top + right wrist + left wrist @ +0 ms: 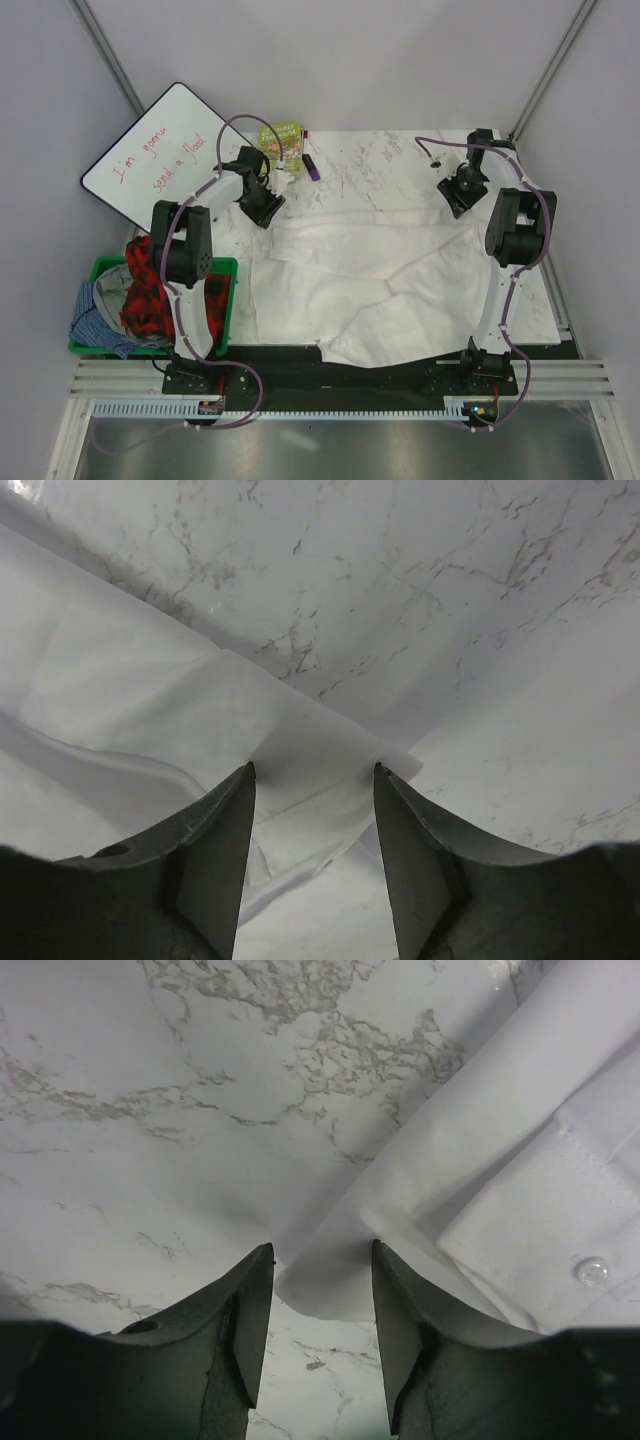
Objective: Fold and stack the long sleeve shirts
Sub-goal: Fold the shirt
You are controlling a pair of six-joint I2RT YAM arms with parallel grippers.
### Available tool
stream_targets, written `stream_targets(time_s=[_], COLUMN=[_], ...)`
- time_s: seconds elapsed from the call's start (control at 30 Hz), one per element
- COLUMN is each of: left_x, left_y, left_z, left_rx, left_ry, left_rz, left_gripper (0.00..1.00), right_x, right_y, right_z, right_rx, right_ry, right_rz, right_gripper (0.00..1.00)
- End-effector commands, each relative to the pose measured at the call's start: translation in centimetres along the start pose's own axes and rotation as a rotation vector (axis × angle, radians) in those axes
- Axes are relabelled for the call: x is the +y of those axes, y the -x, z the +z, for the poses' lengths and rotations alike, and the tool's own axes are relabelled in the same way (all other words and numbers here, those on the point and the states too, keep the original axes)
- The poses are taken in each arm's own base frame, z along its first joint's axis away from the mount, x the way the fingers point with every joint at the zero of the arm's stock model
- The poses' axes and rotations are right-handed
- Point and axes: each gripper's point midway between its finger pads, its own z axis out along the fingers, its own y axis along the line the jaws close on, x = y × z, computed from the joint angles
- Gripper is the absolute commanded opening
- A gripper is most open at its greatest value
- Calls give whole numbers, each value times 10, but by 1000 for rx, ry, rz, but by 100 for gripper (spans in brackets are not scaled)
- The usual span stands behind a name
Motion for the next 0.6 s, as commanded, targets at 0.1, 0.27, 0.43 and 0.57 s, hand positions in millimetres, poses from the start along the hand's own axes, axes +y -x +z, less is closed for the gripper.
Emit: stream_targets(time_s=[0.1,0.27,0.43,0.57], left_x=[11,16,48,82], left_y=[12,26,48,71], left_z=[-8,-5,1,2], left_rx=[-43,-77,-148,-217], left_ry=[-2,-9,66,117], left_rz=[40,27,-50,-99], left_gripper=[28,2,2,2], right_x=[-15,-28,-59,-81], right_y=[-2,7,30,51], right_z=[5,9,6,1], right_rx=[10,-8,-77,-144], right_ry=[-41,-87,-210,-280], right_rz=[-33,-10,34,87], right_gripper=[35,0,0,0])
